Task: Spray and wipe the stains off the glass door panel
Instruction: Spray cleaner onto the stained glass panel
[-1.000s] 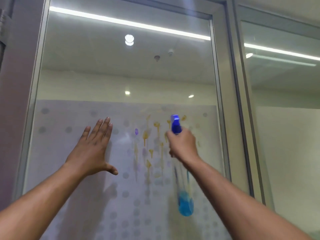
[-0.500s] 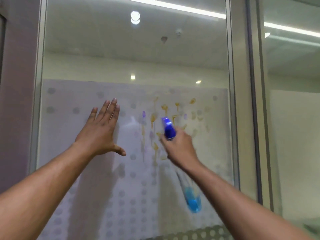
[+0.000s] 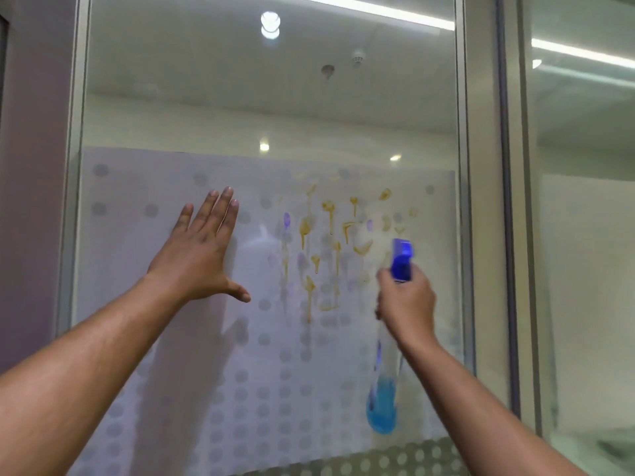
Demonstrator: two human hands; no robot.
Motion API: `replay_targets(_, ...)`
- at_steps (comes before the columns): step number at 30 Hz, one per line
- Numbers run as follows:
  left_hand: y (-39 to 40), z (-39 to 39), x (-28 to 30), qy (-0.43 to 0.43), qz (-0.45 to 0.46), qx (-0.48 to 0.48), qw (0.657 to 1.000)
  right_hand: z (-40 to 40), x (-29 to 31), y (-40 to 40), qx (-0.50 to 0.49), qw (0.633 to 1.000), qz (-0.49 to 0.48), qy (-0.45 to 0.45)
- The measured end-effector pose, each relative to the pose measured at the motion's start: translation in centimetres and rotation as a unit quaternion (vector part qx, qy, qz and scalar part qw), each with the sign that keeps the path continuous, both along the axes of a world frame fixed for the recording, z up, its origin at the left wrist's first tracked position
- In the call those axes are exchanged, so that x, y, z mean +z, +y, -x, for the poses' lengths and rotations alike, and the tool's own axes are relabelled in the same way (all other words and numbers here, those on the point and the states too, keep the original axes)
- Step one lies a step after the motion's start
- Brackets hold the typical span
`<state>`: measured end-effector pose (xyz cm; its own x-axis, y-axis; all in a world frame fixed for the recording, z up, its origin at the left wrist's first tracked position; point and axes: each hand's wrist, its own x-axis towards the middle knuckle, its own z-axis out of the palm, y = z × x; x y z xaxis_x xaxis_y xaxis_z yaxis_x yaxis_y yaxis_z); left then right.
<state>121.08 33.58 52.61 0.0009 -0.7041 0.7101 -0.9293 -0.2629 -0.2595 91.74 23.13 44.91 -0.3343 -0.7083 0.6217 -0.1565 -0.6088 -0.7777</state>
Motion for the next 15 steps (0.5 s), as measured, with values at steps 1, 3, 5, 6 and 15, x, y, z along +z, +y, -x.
replay_targets(1, 0.0, 0.0, 0.0, 0.0, -0.001, 0.0, 1.0, 1.6, -0.3, -0.8, -0.006, 0.999, -0.014, -0.044)
replay_targets(3, 0.0, 0.1, 0.0, 0.001, -0.004, 0.001, 1.0, 3.6, -1.3, -1.8, 0.015, 0.994, -0.051, -0.096)
replay_targets(5, 0.0, 0.1, -0.1, 0.002, -0.004, 0.0, 1.0, 3.8, -2.3, -1.9, 0.019, 0.994, -0.071, -0.079)
replay_targets(6, 0.0, 0.1, -0.1, 0.002, -0.004, 0.001, 1.0, 3.4, -2.7, -1.8, 0.01, 0.997, -0.066, -0.047)
replay_targets(15, 0.2, 0.3, 0.0, 0.001, -0.011, 0.009, 1.0, -8.6, -5.4, 3.9, 0.106, 0.965, -0.005, 0.241)
